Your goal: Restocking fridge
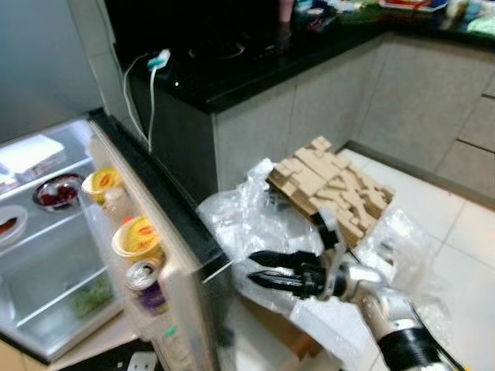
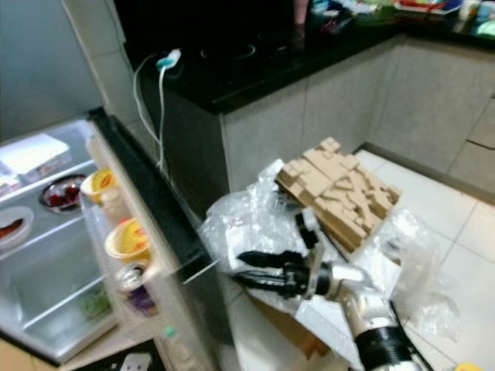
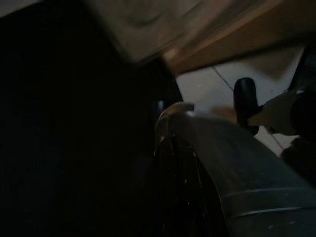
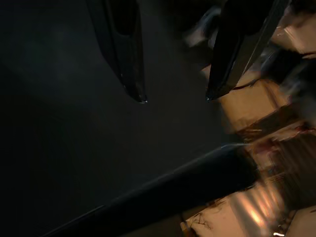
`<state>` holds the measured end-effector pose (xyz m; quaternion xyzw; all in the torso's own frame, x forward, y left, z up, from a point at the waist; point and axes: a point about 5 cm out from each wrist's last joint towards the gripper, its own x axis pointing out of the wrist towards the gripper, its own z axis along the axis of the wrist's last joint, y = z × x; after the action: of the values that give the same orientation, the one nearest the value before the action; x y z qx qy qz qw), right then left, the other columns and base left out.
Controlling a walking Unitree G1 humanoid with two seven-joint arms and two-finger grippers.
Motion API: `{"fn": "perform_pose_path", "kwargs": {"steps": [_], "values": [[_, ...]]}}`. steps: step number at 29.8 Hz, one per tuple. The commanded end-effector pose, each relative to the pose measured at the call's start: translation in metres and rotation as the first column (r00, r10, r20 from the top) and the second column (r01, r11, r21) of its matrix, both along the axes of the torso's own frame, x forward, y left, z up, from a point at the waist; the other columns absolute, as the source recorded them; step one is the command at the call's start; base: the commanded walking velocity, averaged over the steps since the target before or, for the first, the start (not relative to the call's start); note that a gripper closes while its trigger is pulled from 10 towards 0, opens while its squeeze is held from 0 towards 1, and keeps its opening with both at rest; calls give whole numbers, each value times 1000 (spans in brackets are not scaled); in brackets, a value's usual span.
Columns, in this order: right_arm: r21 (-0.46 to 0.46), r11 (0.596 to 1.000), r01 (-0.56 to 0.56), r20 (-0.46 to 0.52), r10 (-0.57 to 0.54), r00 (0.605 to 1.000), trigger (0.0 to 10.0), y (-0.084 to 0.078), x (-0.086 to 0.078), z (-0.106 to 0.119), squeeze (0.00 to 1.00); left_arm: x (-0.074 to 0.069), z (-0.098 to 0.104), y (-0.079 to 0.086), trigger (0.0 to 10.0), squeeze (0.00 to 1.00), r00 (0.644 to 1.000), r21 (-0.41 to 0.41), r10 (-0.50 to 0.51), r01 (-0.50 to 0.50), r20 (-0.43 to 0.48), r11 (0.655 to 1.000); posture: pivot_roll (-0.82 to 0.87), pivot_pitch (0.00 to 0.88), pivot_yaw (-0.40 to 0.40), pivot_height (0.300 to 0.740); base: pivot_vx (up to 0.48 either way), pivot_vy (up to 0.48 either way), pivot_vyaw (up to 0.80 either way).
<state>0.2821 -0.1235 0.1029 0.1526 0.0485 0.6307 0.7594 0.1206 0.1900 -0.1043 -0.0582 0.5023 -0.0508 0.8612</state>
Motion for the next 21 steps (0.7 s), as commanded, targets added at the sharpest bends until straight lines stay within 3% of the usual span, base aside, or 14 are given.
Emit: {"fn": "perform_pose_path", "kwargs": {"steps": [1, 4, 6, 7, 11, 12, 13, 14, 15, 16, 17, 19, 20, 21], "values": [[-49, 990, 135, 21, -135, 991, 10000, -11, 10, -7, 0, -8, -3, -2, 10000, 0, 1000, -1, -1, 1, -27, 1000, -65, 0, 2, 740, 0, 0, 0], [-154, 899, 410, 13, -413, 911, 10000, -31, 28, -22, 0, -10, -4, -5, 10000, 0, 999, -2, -10, 10, -36, 1000, -65, 0, 2, 740, 0, 0, 0], [-229, 824, 518, 10, -530, 848, 10000, -46, 29, -33, 0, -12, -4, -4, 10000, 0, 999, 0, -12, 12, -42, 1000, -65, 0, 2, 740, 0, 0, 0], [-229, 824, 518, 10, -530, 848, 10000, -46, 29, -33, 0, -12, -4, -4, 10000, 0, 999, 0, -12, 12, -42, 1000, -65, 0, 2, 740, 0, 0, 0], [-411, 695, 589, -67, -668, 741, 10000, -75, 10, -68, 0, -10, -4, -4, 10000, 0, 999, 5, -14, 14, -40, 1000, -66, 0, 0, 740, 0, 0, 0], [-411, 695, 589, -67, -668, 741, 10000, -75, 10, -68, 0, -10, -4, -4, 10000, 0, 999, 5, -14, 14, -40, 1000, -66, 0, 0, 740, 0, 0, 0], [-476, 655, 587, -78, -696, 713, 10000, -81, 2, -80, 0, -9, -4, -4, 10000, 0, 999, 6, -14, 14, -39, 1000, -66, 0, 0, 740, 0, 0, 0], [-476, 655, 587, -78, -696, 713, 10000, -81, 2, -80, 0, -9, -4, -4, 10000, 0, 999, 6, -14, 14, -39, 1000, -66, 0, 0, 740, 0, 0, 0], [-524, 615, 588, -71, -720, 690, 10000, -87, -4, -90, 0, -9, -4, -4, 10000, 0, 999, 6, -13, 14, -38, 1000, -66, 0, 0, 740, 0, 0, 769], [-627, 525, 575, -73, -775, 628, 10000, -100, -22, -111, 0, -10, -4, -5, 10000, 0, 999, 9, -16, 17, -41, 1000, -67, 0, 3, 740, 0, 0, 756], [-627, 525, 575, -73, -775, 628, 10000, -100, -22, -111, 0, -10, -4, -5, 10000, 0, 999, 9, -16, 17, -41, 1000, -67, 0, 3, 740, 0, 0, 756], [-694, 466, 549, -87, -811, 579, 10000, -109, -40, -127, 0, -10, -4, -5, 10000, 0, 999, 13, -20, 20, -43, 1000, -67, 0, 4, 740, 0, 0, 756], [-694, 466, 549, -87, -811, 579, 10000, -109, -40, -127, 0, -10, -4, -5, 10000, 0, 999, 13, -20, 20, -43, 1000, -67, 0, 4, 740, 0, 0, 756], [-718, 450, 531, -103, -823, 559, 10000, -112, -51, -135, 0, -11, -4, -5, 10000, 0, 999, 16, -21, 22, -45, 1000, -67, 0, 4, 740, 0, 0, 756]]}}
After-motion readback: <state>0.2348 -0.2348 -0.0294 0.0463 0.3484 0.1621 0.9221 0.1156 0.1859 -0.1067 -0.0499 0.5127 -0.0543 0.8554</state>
